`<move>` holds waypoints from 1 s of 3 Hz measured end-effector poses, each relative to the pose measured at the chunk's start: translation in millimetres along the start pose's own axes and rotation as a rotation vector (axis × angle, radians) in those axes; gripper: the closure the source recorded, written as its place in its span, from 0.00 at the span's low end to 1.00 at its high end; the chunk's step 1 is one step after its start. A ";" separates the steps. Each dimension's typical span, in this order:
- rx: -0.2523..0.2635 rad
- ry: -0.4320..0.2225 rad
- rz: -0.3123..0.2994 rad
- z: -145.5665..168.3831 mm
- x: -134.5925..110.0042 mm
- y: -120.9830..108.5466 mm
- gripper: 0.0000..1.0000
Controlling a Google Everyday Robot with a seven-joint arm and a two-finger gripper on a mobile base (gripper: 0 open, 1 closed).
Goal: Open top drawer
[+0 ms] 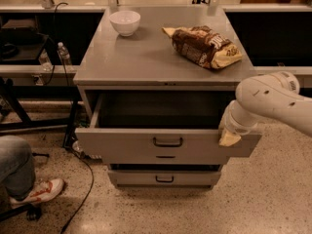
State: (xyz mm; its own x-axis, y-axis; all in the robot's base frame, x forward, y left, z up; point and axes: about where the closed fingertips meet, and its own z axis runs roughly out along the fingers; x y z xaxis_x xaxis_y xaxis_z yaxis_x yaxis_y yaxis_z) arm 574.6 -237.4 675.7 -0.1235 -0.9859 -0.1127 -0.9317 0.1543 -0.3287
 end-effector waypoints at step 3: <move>-0.011 0.004 0.002 -0.3 8.0 23.5 1.00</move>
Offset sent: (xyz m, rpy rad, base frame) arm -0.0012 -0.0002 -0.0019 0.0001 0.0014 -0.0011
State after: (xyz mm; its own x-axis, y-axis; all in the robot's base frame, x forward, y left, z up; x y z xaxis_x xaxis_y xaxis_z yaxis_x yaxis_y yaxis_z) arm 551.6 -241.7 667.4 -0.1263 -0.9859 -0.1096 -0.9351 0.1552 -0.3185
